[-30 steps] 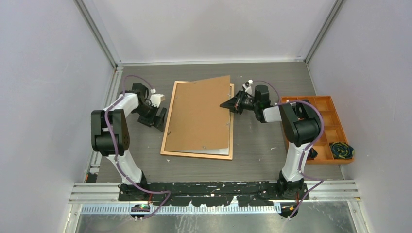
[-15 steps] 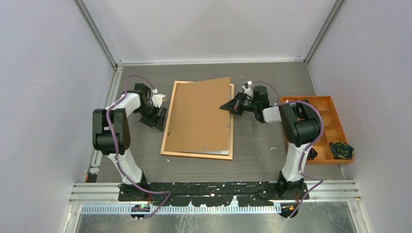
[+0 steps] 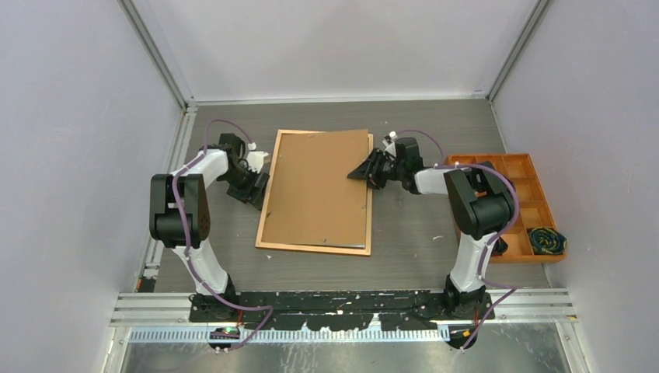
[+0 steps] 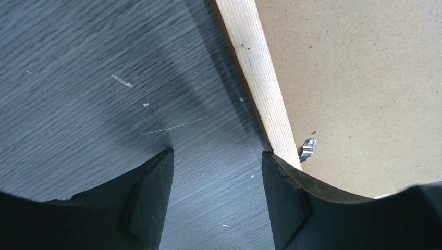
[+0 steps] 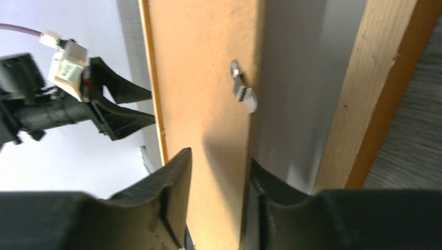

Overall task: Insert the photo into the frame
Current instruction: Place the photo frame item in the photo frame.

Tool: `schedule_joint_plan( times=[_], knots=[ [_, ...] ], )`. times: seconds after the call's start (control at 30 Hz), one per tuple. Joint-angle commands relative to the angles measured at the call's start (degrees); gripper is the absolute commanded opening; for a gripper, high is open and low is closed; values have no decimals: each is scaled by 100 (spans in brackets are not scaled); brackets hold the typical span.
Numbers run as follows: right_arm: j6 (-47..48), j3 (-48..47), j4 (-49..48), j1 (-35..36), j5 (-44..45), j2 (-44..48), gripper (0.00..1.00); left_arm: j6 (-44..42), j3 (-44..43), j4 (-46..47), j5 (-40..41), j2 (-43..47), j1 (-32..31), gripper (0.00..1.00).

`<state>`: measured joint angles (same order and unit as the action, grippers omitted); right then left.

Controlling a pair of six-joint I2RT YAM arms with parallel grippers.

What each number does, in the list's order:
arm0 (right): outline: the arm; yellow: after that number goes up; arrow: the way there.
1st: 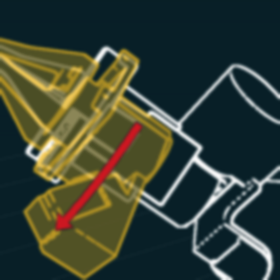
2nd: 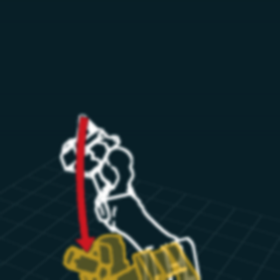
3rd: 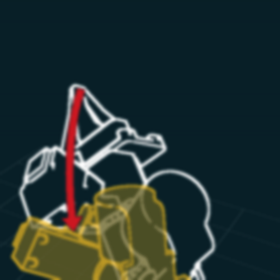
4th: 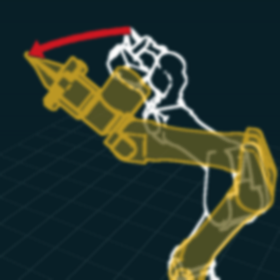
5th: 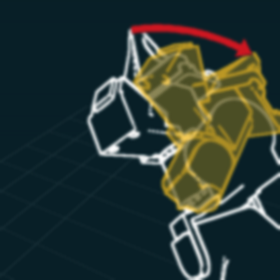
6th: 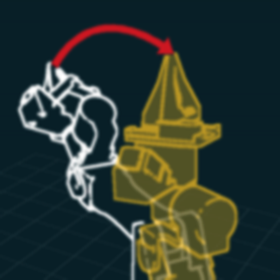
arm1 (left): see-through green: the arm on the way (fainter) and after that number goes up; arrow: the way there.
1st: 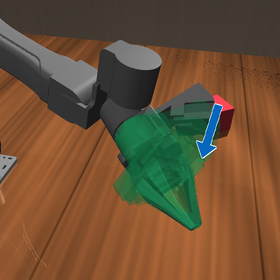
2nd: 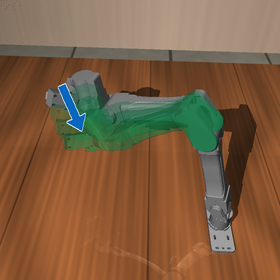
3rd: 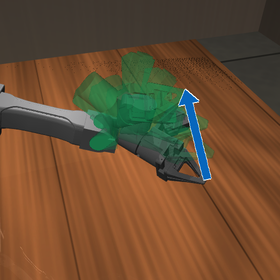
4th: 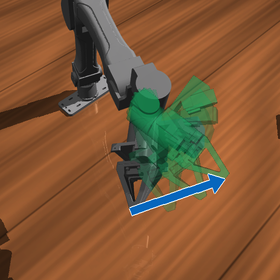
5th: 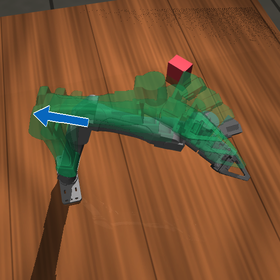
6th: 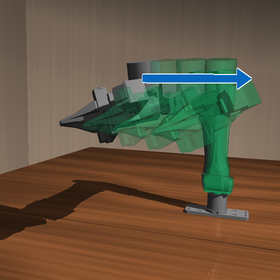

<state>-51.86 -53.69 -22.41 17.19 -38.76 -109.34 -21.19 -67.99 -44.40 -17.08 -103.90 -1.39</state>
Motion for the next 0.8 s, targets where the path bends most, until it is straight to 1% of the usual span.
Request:
schedule_joint_plan(
  times=[0.0,0.1,0.13,0.17,0.2,0.23,0.37,0.6,0.67,0.77],
  knots=[
    [955,-510,1319,281,449,522,48,-32,178,119,-168,42,-52,63],
    [1335,-811,2133,424,884,642,63,-56,188,112,-155,74,-55,63],
    [1445,-916,2437,465,1010,668,71,-63,189,110,-143,91,-55,62],
    [1544,-1017,2684,527,1124,685,86,-69,188,110,-129,116,-55,62],
    [1634,-1120,2916,585,1271,708,98,-74,189,115,-129,134,-55,62],
    [1739,-1271,3252,655,1444,727,100,-71,196,118,-109,159,-52,62],
    [2069,-1692,4135,853,1978,739,100,-79,220,122,-77,265,-55,62],
    [2161,-2592,5902,972,2997,522,100,-178,233,51,15,343,-46,61],
    [2234,-2706,6154,1035,3338,554,100,-192,241,42,34,357,-46,61],
    [2271,-2716,6211,1066,3545,735,100,-209,251,24,44,370,-46,61]
  ],
)
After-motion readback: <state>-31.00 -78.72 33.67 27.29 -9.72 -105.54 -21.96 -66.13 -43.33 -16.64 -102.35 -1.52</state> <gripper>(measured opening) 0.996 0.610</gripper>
